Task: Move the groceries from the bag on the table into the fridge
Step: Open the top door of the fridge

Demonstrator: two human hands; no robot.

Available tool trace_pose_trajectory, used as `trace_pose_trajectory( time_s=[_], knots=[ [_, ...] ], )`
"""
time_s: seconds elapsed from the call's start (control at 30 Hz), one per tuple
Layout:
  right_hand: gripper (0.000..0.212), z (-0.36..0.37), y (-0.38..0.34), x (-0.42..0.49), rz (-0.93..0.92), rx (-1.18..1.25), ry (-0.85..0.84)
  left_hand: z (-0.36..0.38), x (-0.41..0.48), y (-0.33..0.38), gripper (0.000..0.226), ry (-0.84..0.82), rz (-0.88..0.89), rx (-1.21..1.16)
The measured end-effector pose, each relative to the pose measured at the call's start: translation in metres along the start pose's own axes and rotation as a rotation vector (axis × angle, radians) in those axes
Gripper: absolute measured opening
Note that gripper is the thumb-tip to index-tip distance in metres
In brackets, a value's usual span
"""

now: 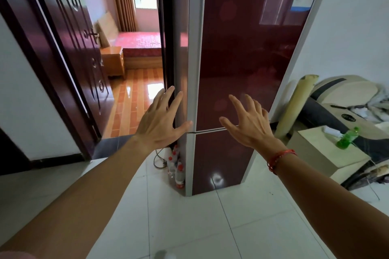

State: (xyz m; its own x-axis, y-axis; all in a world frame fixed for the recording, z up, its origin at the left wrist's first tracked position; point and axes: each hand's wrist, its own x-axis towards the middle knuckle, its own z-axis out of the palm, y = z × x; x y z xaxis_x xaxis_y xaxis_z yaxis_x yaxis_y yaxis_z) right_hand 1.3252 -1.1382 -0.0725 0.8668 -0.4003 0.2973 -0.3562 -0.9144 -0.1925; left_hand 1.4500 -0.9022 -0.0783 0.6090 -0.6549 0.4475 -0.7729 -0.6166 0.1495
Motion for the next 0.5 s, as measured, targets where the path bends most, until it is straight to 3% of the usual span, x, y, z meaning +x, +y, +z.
trace_pose_trajectory(
  time_s=[0.5],
  knots=[
    [0.079,0.038,-0.022,0.175,0.105,-0.012,0.124,0.060,0.179,-0.110,0.089,0.059,0.141,-0.080]
  ],
)
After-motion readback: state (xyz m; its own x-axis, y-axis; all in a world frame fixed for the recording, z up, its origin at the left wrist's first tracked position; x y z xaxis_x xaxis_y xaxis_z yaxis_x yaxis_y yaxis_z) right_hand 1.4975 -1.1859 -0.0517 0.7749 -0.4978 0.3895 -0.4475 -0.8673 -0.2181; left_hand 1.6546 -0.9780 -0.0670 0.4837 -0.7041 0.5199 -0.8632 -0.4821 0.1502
